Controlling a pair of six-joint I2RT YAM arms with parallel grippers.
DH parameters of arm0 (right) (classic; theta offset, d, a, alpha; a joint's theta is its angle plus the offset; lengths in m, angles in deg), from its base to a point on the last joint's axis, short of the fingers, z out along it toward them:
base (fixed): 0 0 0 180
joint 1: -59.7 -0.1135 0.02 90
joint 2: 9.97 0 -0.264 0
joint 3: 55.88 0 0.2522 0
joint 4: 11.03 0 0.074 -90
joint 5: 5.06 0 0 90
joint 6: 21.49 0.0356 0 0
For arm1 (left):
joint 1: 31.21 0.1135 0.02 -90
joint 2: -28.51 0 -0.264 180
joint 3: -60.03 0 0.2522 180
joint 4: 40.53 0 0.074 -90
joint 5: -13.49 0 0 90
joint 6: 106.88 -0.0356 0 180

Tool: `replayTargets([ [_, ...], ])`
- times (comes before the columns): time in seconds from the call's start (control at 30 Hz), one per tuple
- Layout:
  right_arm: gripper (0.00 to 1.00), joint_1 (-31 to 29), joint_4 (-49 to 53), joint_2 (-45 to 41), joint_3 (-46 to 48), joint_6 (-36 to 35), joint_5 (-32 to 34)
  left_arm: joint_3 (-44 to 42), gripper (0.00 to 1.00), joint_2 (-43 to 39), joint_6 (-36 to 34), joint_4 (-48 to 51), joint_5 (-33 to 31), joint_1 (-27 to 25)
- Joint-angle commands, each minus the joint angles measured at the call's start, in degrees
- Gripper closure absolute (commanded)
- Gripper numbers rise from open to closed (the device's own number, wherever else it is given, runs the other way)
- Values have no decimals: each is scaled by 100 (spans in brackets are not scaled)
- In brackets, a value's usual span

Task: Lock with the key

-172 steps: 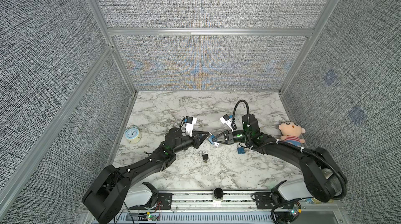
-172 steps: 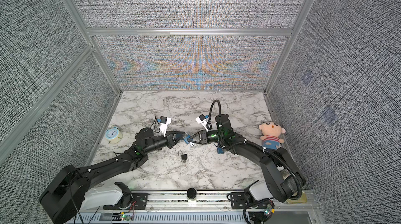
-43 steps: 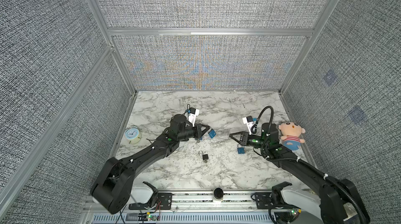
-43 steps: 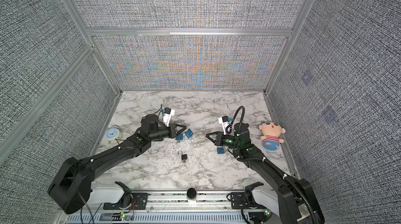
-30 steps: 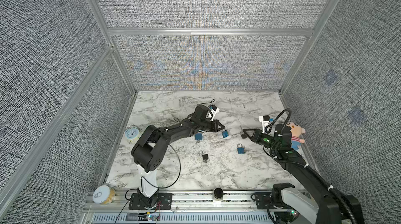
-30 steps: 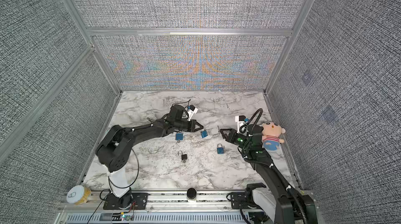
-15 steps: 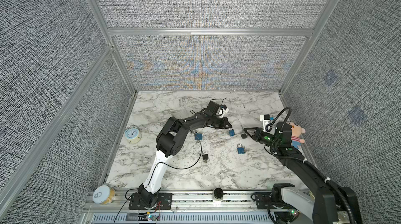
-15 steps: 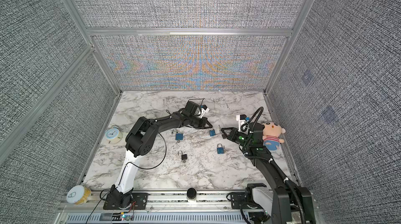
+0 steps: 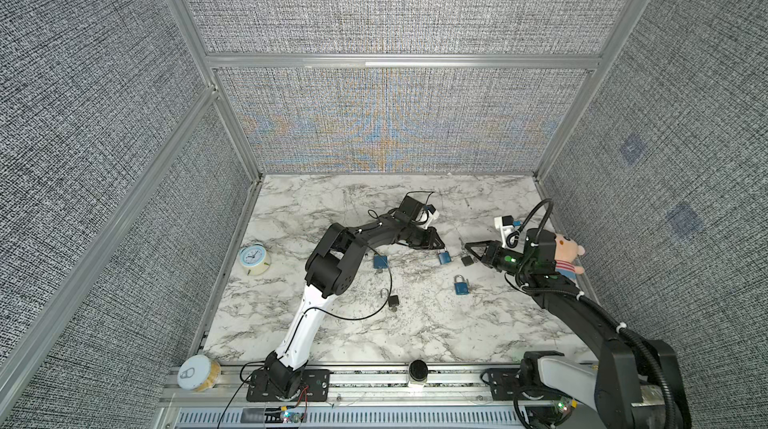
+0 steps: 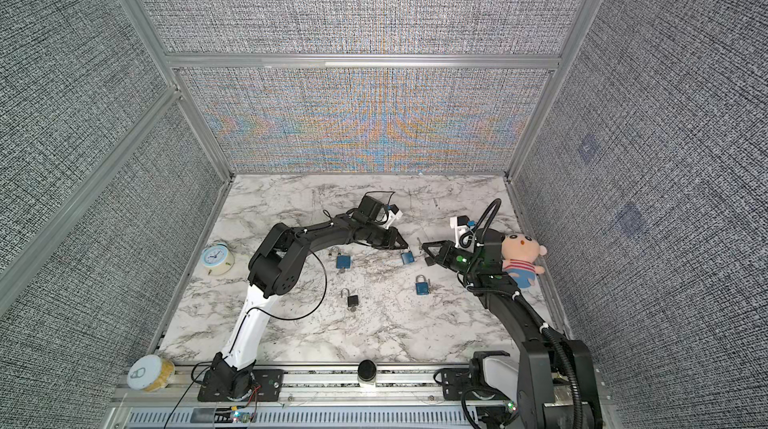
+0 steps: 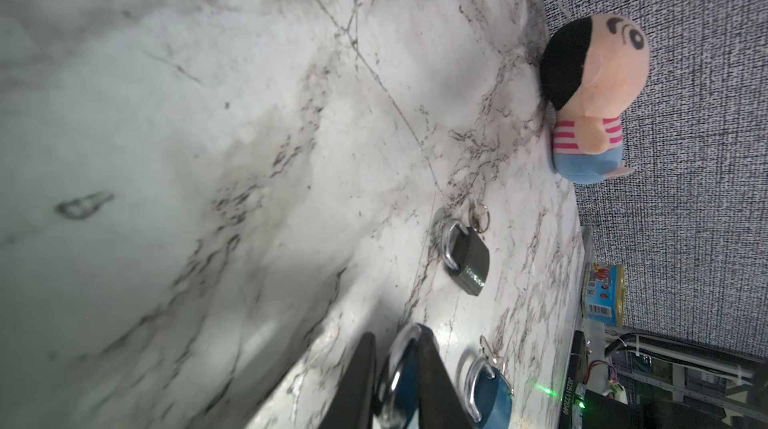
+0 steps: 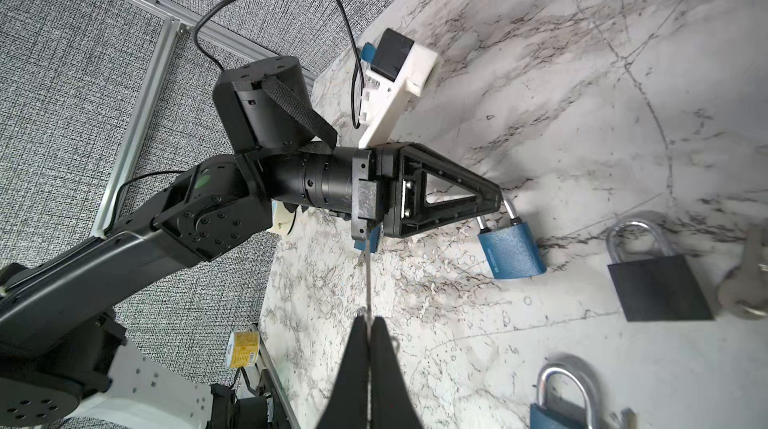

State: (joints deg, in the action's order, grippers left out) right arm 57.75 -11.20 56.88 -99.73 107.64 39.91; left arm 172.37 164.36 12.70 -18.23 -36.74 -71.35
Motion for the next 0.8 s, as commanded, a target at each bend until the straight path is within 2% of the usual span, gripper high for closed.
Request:
replayTargets([
  [0.0, 100, 2, 111, 21, -96, -85, 14, -56, 72, -31, 77, -90, -169, 40],
  [0.13, 100, 2, 440, 47, -220, -236, 229, -160, 69, -128, 150, -283, -233, 118],
  [0.4, 100, 2, 1159, 371, -583, -789, 787, -673, 68, -676, 208, -754, -294, 448],
  [0.63, 100, -6, 1360, 1429, -1066, -1190, 858, -2139, 68, -2095, 363, -1669, -495, 602],
  [0.77, 100, -29, 1122, 2064, -1238, -1165, 820, -3106, 68, -3133, 430, -2018, -671, 604],
])
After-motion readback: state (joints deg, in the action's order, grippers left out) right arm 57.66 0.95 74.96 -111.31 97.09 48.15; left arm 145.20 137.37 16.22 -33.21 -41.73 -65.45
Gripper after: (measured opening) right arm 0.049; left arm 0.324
